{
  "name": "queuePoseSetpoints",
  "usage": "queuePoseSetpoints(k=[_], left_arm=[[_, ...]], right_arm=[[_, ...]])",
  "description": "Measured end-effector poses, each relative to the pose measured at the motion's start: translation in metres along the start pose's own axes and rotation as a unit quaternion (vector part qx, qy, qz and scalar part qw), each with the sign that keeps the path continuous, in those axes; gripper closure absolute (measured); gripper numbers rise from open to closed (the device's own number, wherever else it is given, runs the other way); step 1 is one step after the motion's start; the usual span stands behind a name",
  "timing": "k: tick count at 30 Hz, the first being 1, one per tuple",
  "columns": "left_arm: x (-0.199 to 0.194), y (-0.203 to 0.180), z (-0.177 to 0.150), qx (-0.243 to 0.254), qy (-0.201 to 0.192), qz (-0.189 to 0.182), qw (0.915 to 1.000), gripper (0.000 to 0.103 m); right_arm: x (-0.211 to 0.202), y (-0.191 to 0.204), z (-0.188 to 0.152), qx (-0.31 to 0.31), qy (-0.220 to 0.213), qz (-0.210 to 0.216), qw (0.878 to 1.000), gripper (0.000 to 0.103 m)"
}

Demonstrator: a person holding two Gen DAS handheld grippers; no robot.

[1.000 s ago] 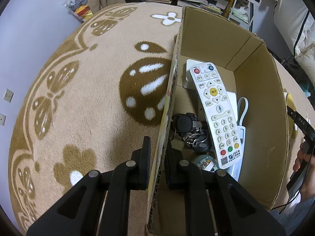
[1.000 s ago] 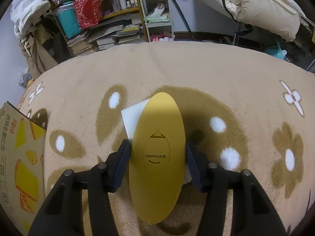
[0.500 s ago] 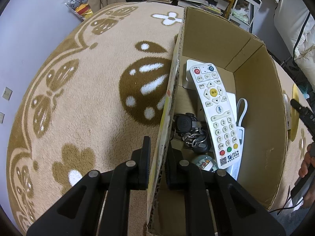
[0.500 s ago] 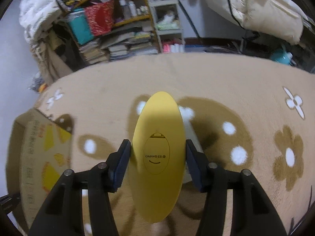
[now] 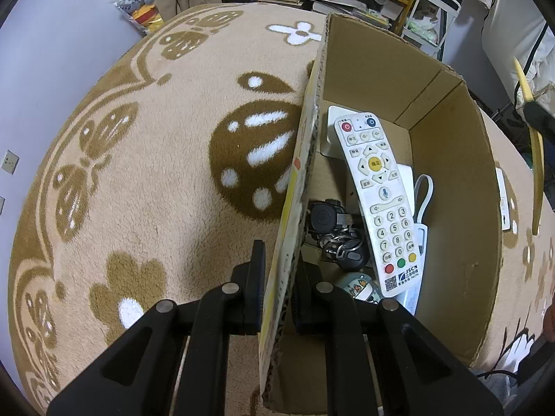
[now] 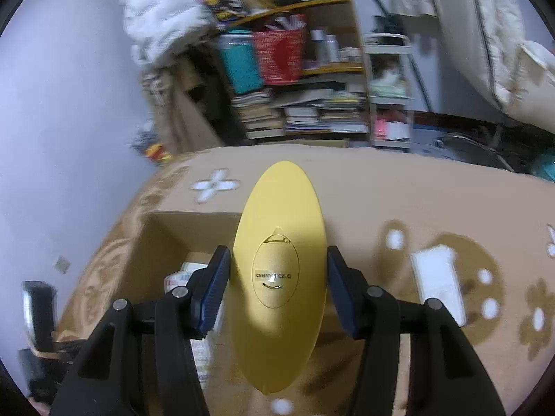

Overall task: Organize rigid objects
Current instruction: 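Carry the yellow case into the box with the right gripper and release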

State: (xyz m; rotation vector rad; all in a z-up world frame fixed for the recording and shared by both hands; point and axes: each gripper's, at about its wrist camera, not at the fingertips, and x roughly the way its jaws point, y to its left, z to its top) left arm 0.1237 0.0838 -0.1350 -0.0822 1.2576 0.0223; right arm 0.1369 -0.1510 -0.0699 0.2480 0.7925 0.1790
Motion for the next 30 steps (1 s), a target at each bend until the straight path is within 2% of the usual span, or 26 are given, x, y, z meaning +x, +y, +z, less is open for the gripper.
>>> queuePoseSetpoints(k=[4, 10, 15, 23, 25, 26, 27, 30], left_arm=[[-0.001, 0.001, 0.0, 0.0, 0.0, -0.001, 1.0, 0.091], [-0.001, -0.001, -0.001, 0.003, -0.002, 0.002, 1.0, 0.091], [-0.001, 0.0, -0.001, 0.002, -0.002, -0.002, 1.0, 0.091], [-0.001, 0.0, -0.001, 0.003, -0.001, -0.003, 1.0, 0.091], [-0.001, -0.001, -0.001, 0.006, -0.001, -0.001, 1.0, 0.091], [-0.001, -0.001, -0.001, 0.006, -0.001, -0.001, 1.0, 0.091], [-0.001, -0.001, -0.001, 0.006, -0.001, -0.001, 1.0, 0.091], [-0.001, -0.001, -0.001, 0.007, -0.001, -0.001, 1.0, 0.091]], right_arm=[[0.018, 0.033, -0.008, -0.014, 0.023, 0.036, 0.999, 0.044], [0.039, 0.057, -0.027, -0.037, 0.042, 0.048, 0.997, 0.044], [0.042, 0.058, -0.036, -0.039, 0.054, 0.048, 0.997, 0.044], [0.027, 0.05, -0.024, -0.032, 0.031, 0.025, 0.999, 0.043], [0.017, 0.046, -0.019, -0.032, 0.017, 0.015, 0.999, 0.031], [0.013, 0.044, -0.018, -0.032, 0.011, 0.01, 0.999, 0.02], [0.008, 0.041, -0.016, -0.032, 0.001, 0.002, 0.999, 0.014], [0.002, 0.028, -0.008, -0.028, -0.006, -0.016, 0.999, 0.013]])
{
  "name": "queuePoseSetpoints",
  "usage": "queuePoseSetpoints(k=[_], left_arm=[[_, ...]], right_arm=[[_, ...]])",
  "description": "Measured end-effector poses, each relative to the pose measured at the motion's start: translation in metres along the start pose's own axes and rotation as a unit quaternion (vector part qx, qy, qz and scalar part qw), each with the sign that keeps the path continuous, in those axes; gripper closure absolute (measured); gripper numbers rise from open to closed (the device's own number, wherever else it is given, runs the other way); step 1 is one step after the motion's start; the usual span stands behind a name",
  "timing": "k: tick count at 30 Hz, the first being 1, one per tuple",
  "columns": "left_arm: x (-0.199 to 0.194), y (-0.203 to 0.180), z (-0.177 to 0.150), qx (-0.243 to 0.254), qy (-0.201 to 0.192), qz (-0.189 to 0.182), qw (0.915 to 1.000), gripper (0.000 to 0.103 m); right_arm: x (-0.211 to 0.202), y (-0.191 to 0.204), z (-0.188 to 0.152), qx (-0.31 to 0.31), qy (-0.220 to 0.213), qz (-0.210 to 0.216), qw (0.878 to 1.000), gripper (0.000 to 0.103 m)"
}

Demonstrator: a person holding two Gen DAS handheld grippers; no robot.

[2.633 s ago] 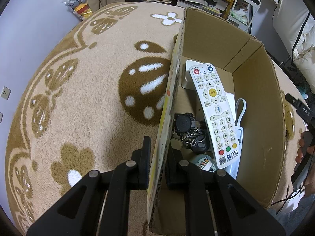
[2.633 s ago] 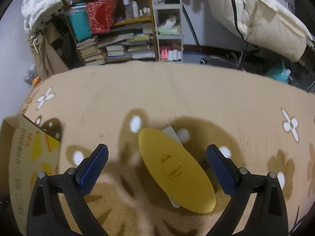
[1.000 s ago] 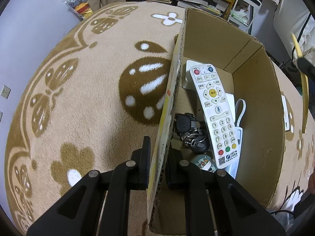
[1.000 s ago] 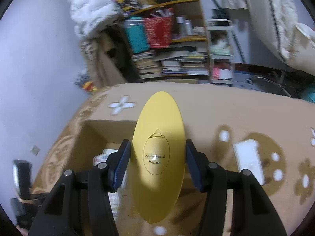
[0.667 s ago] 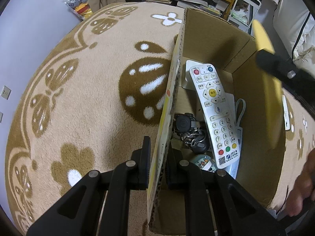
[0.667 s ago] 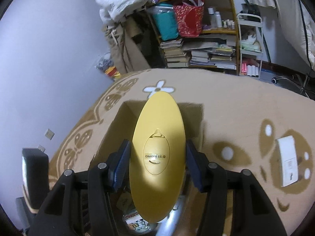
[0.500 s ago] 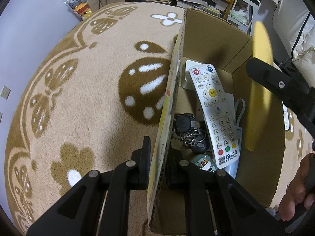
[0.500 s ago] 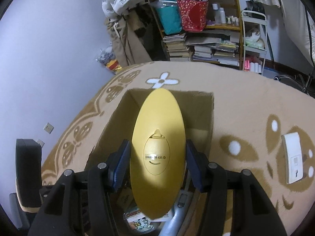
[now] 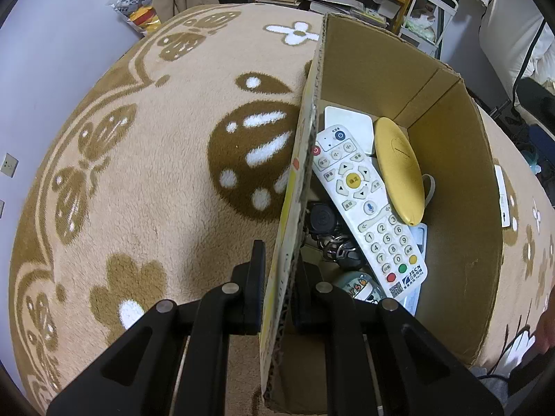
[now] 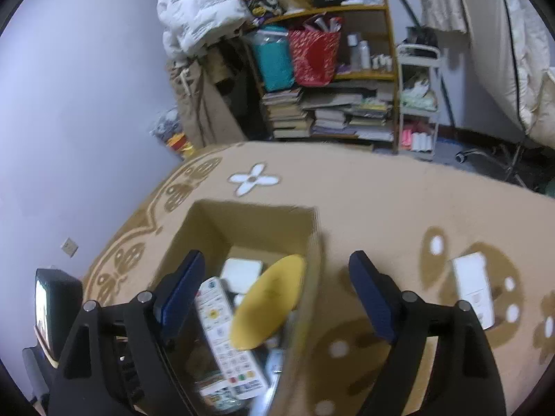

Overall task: Organize rigid objects
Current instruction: 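Carry the yellow case into the box with the right gripper and release, then move the right gripper to the white plug adapter and grasp it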

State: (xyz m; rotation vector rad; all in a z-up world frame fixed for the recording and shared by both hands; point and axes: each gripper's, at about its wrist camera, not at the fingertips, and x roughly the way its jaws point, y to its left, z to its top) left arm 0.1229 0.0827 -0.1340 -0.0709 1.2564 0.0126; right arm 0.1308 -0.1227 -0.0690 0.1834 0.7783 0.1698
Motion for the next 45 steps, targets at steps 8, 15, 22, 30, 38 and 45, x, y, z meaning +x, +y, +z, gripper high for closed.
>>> queuePoseSetpoints(k=[8, 15, 22, 30, 38, 45], left_arm=[[0.0, 0.001, 0.0, 0.0, 0.0, -0.002, 1.0, 0.091], [0.002, 0.003, 0.001, -0.006, 0.003, -0.008, 0.9999, 0.09], [0.002, 0.003, 0.001, 0.002, 0.003, 0.0, 1.0, 0.09], [0.003, 0.002, 0.001, 0.002, 0.002, 0.0, 1.0, 0.09], [0.003, 0.002, 0.001, 0.001, 0.002, 0.0, 1.0, 0.09], [0.003, 0.002, 0.001, 0.001, 0.003, -0.001, 1.0, 0.09]], right_arm=[[-0.002, -0.047, 0.005, 0.006, 0.003, -0.06, 0.998, 0.0], [0.003, -0.099, -0.002, 0.041, -0.003, -0.131, 0.991, 0.0], [0.021, -0.151, -0.017, 0.081, 0.013, -0.169, 0.982, 0.0], [0.048, -0.181, -0.03, 0.091, 0.058, -0.176, 0.978, 0.027], [0.06, -0.179, -0.043, 0.068, 0.085, -0.192, 0.975, 0.037], [0.056, -0.186, -0.046, 0.076, 0.083, -0.207, 0.972, 0.037]])
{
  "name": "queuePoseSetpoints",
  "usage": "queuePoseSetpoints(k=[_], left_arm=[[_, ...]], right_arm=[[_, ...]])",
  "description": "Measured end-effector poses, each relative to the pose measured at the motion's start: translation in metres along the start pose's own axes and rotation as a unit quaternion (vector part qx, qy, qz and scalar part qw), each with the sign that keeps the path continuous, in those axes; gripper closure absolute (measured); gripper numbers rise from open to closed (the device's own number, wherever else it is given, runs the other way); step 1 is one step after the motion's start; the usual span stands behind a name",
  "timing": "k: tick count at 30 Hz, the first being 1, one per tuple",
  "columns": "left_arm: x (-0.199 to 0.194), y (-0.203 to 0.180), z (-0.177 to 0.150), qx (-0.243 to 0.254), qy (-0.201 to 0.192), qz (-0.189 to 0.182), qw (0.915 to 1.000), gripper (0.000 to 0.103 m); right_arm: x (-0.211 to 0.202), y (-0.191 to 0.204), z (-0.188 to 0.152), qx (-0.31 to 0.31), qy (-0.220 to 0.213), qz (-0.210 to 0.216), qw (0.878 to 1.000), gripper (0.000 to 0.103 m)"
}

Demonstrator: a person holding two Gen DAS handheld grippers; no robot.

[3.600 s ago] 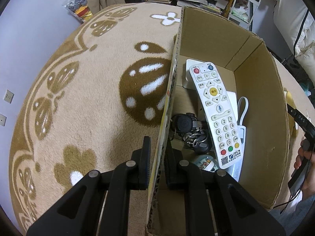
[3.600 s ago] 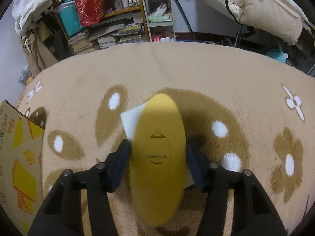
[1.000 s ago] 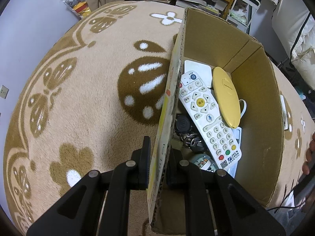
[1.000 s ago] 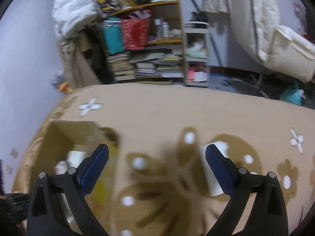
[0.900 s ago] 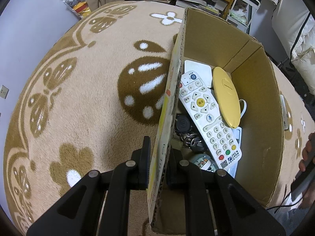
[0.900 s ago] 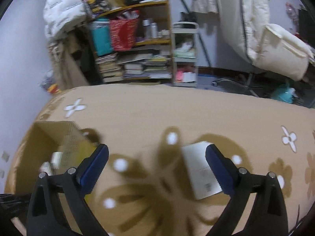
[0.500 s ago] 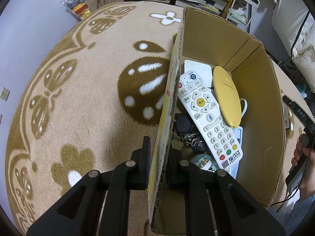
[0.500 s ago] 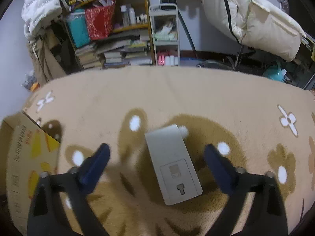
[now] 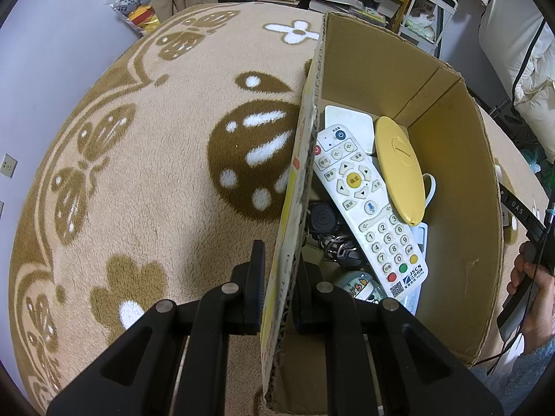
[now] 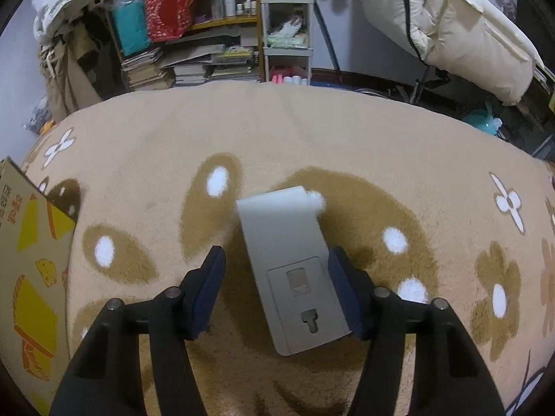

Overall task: Organize rigid objects
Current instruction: 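Move the right gripper to the white plug adapter and grasp it, then carry the white adapter into the box with the right gripper and release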

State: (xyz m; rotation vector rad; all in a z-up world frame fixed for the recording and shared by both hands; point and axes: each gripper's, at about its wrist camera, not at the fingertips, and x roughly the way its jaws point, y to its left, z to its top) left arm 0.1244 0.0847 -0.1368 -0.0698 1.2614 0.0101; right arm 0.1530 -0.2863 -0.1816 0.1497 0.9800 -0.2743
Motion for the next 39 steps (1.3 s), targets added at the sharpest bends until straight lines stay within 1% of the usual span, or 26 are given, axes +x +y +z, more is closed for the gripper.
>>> queuePoseSetpoints(k=[3, 6, 10, 12, 14, 16, 18, 21, 24, 30, 34, 37, 39], left_arm=[[0.0, 0.0, 0.0, 0.0, 0.0, 0.0, 1.0, 0.09], [0.0, 0.0, 0.0, -0.001, 0.0, -0.001, 1.0, 0.09], [0.0, 0.0, 0.0, -0.001, 0.0, 0.0, 1.0, 0.09], [0.0, 0.0, 0.0, -0.001, 0.0, -0.001, 1.0, 0.09], [0.0, 0.0, 0.0, -0.001, 0.0, -0.001, 1.0, 0.09], [0.0, 0.0, 0.0, -0.002, 0.0, -0.001, 1.0, 0.09], [0.0, -0.001, 0.0, -0.003, 0.0, -0.002, 1.0, 0.09], [0.0, -0.001, 0.0, -0.002, 0.0, -0.002, 1.0, 0.09], [0.0, -0.001, 0.0, -0.003, 0.0, -0.003, 1.0, 0.09], [0.0, -0.001, 0.0, -0.003, 0.0, -0.003, 1.0, 0.09], [0.0, -0.001, 0.0, -0.004, 0.0, -0.003, 1.0, 0.09], [-0.001, -0.001, 0.0, -0.002, -0.001, -0.001, 1.0, 0.09], [-0.001, -0.002, -0.001, 0.0, -0.001, 0.0, 1.0, 0.09]], right_arm=[[0.013, -0.012, -0.002, 0.024, 0.034, 0.01, 0.999, 0.037], [0.011, -0.02, -0.008, 0.037, 0.019, 0.02, 0.999, 0.037], [0.01, -0.012, -0.011, 0.015, 0.016, 0.007, 1.0, 0.042], [0.009, -0.008, -0.01, 0.008, 0.013, 0.006, 1.0, 0.047], [0.005, -0.005, -0.01, 0.003, 0.007, 0.0, 1.0, 0.047], [-0.002, -0.002, -0.01, 0.005, -0.005, 0.0, 1.0, 0.05], [-0.014, 0.002, -0.008, 0.011, -0.026, -0.008, 1.0, 0.052], [-0.038, 0.016, -0.005, 0.016, -0.06, 0.017, 0.998, 0.052], [-0.055, 0.029, -0.001, 0.007, -0.083, 0.028, 0.996, 0.052], [-0.099, 0.059, 0.006, 0.0, -0.119, 0.108, 0.987, 0.052], [-0.126, 0.087, 0.005, -0.025, -0.129, 0.164, 0.978, 0.052], [-0.136, 0.112, -0.001, -0.049, -0.124, 0.207, 0.969, 0.052], [-0.139, 0.132, -0.006, -0.07, -0.118, 0.225, 0.965, 0.052]])
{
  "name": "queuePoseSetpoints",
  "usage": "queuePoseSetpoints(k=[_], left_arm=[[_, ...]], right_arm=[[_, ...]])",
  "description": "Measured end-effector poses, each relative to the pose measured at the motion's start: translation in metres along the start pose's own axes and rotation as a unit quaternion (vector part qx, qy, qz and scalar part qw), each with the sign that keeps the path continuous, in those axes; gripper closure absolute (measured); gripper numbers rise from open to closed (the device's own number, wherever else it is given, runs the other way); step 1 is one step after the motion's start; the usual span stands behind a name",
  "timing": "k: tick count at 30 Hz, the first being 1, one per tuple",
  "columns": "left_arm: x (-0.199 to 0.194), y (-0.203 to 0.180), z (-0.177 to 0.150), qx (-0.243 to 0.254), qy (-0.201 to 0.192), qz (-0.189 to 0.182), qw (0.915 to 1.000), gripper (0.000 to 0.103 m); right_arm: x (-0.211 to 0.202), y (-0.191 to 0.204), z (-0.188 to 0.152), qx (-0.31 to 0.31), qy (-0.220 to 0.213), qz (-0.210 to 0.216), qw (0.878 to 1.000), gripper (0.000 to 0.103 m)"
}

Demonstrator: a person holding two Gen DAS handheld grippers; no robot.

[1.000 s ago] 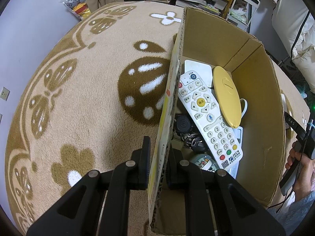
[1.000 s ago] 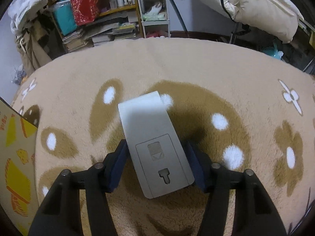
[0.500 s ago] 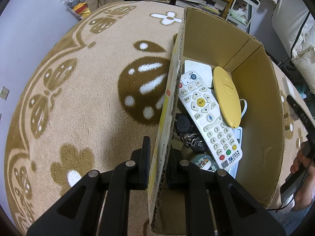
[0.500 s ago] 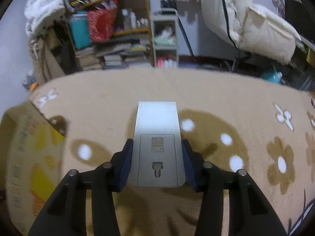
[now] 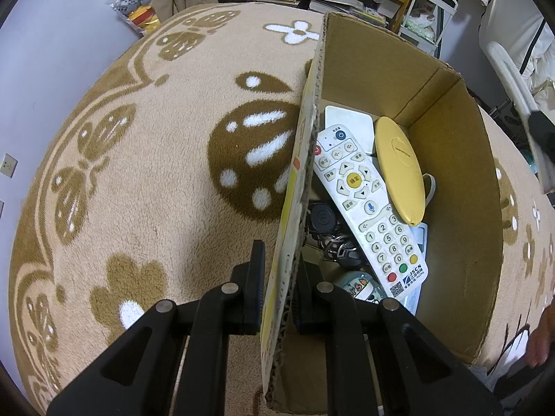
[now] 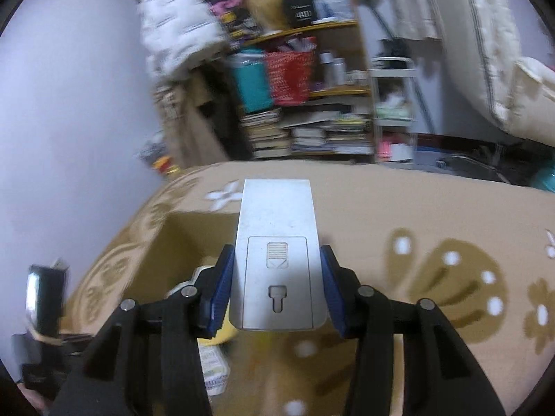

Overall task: Organize rigid objects
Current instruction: 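Carry the white adapter into the box with the right gripper and release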

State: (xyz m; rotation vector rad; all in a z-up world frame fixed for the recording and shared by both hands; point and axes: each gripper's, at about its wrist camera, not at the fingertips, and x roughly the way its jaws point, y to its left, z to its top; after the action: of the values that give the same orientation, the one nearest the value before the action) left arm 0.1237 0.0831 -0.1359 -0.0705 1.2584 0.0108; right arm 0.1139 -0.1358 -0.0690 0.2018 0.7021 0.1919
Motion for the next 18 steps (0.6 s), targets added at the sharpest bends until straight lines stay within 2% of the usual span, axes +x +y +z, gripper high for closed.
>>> queuePoseSetpoints(k=[6, 18], left_arm=[[-0.001, 0.0, -0.001, -0.001, -0.001, -0.002, 1.0, 0.09], [-0.003, 0.001, -0.002, -0.007, -0.004, -0.003, 1.0, 0.09]], right_arm=[[0.022, 0.044, -0.022, -0.051, 0.04, 0.026, 0.998, 0.052], [0.031, 0.04, -0.034, -0.047, 0.075, 0.02, 0.996, 0.052]])
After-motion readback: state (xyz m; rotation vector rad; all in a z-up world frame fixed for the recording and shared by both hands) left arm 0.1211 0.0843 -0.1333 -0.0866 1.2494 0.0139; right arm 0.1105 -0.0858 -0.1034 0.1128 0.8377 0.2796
